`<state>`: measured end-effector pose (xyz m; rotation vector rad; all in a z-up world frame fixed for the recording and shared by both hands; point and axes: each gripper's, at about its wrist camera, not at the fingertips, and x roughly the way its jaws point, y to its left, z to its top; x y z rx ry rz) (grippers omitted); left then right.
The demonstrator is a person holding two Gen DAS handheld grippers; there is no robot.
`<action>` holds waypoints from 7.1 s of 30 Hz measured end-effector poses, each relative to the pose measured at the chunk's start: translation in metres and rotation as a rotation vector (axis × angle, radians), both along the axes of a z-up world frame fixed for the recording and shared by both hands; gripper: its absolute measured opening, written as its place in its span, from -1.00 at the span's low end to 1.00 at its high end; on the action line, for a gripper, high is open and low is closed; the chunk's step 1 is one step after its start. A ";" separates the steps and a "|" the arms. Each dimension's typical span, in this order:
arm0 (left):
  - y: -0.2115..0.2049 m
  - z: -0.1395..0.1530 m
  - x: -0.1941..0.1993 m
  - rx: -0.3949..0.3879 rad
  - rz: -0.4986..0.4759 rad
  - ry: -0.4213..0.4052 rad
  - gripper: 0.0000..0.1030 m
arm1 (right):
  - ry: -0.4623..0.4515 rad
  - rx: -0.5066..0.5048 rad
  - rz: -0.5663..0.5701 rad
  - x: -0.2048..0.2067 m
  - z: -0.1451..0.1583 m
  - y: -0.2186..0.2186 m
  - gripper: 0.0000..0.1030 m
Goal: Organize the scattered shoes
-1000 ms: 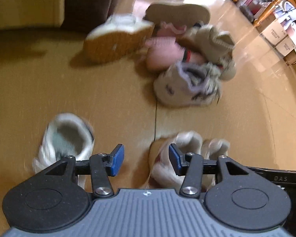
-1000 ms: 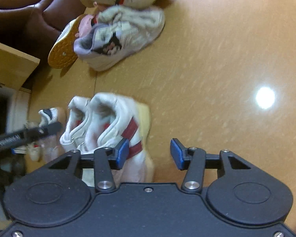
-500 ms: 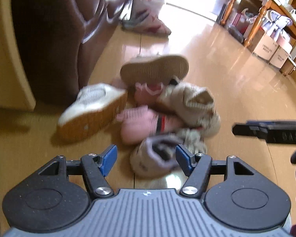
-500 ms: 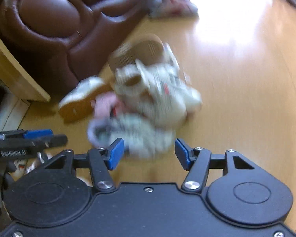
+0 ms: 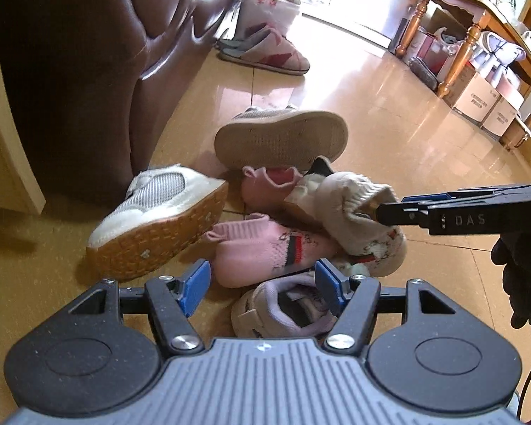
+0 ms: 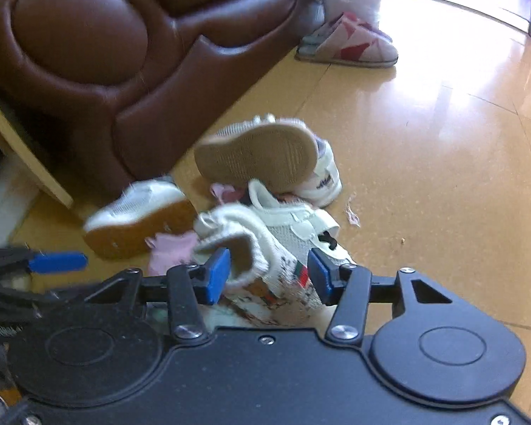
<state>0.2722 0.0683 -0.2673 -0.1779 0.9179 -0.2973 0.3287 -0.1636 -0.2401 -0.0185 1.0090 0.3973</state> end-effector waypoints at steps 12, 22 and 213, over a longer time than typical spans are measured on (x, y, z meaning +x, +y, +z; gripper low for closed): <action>0.019 0.005 0.011 0.088 0.107 -0.077 0.02 | -0.013 -0.025 0.042 0.010 -0.011 0.004 -0.72; 0.045 -0.013 0.053 0.272 0.015 -0.041 0.02 | 0.078 0.215 -0.171 0.005 -0.005 -0.031 -0.74; -0.192 -0.034 -0.242 0.173 -0.416 -0.109 0.19 | 0.247 0.675 -0.777 -0.166 0.019 -0.174 -0.73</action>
